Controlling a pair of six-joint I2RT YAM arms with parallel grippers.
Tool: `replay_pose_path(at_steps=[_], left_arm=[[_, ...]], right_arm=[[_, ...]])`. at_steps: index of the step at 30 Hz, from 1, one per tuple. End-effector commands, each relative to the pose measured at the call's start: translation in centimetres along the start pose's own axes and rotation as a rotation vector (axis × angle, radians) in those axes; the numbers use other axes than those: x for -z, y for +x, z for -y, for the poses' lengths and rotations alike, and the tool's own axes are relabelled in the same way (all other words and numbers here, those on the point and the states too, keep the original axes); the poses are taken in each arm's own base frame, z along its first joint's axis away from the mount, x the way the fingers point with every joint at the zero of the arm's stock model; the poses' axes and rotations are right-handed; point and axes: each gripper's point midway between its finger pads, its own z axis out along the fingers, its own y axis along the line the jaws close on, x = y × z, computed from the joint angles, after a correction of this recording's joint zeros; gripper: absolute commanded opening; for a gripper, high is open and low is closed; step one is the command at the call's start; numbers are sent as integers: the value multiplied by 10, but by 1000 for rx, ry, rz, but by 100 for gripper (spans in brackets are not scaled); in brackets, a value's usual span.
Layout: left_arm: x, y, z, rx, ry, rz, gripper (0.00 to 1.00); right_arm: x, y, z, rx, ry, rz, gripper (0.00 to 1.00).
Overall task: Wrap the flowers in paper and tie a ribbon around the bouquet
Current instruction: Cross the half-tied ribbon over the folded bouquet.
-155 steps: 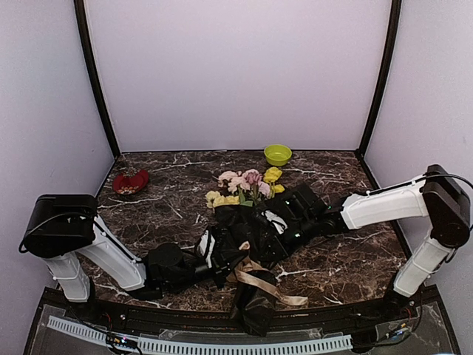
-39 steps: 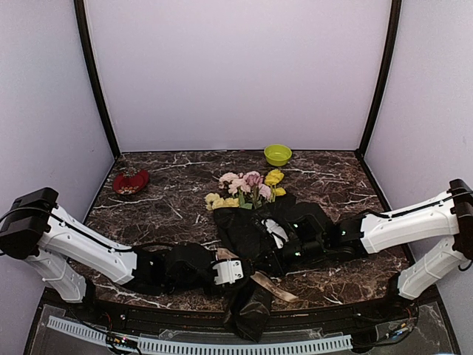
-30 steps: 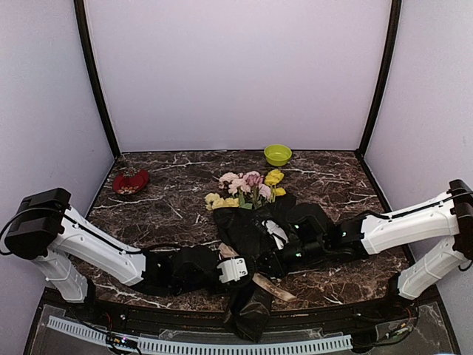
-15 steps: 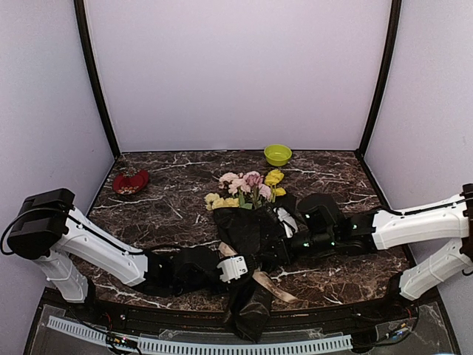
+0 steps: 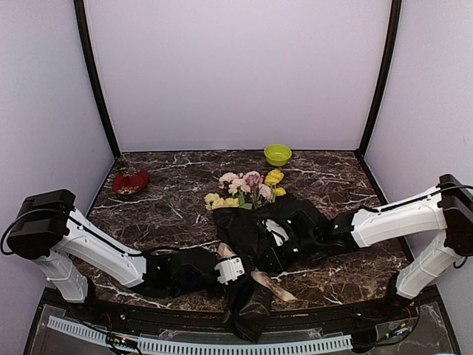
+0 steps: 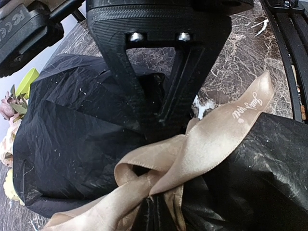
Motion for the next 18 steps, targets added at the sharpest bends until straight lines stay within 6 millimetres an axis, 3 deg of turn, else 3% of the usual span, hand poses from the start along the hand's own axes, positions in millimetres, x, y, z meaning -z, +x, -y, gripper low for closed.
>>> replay_pose_path(at_steps=[1,11,18], left_arm=[[8,-9,-7,46,-10,46,0],[11,-11,-13,75,-15,79,0],[9,-9,-11,82,3,86,0]], right_arm=[[-3,-14,-27,52,-128,16,6],[-9,-20,-46,72,-245,12,8],[-13,-23,-36,65,-201,33,8]])
